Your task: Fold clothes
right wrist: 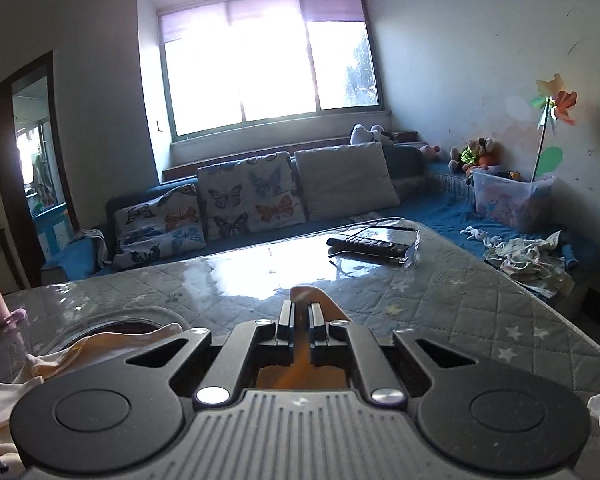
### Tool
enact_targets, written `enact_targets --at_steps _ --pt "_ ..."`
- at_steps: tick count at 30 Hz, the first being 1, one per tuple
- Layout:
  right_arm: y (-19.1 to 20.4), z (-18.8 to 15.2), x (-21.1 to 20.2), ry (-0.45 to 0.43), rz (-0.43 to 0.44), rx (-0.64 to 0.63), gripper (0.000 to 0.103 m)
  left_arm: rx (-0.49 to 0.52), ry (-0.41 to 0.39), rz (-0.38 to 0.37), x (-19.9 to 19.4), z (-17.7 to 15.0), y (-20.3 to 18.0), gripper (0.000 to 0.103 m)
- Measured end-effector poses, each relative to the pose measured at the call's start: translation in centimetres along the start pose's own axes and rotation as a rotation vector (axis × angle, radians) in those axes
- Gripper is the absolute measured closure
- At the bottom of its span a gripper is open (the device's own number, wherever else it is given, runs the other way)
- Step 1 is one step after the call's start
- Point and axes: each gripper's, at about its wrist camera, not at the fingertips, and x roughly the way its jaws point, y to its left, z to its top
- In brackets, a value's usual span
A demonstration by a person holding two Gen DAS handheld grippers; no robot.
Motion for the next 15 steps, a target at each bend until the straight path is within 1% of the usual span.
enact_targets --at_steps 2,7,10,15 --pt "0.2 0.1 1.7 0.021 -0.002 -0.009 0.097 -0.004 -0.002 0.001 -0.1 -0.2 -0.2 0.058" --pt "-0.2 -0.2 6.4 0.098 0.007 0.029 0.084 -0.014 -0.032 0.016 -1.2 -0.1 -0.2 0.055" --pt "-1.0 -0.8 6.9 0.119 -0.009 0.037 0.081 -0.036 -0.06 0.036 -2.4 -0.1 0.6 0.054" --pt "-2.5 -2.5 7.1 0.197 -0.054 0.013 0.08 -0.081 -0.094 0.081 -3.9 0.0 2.3 0.053"
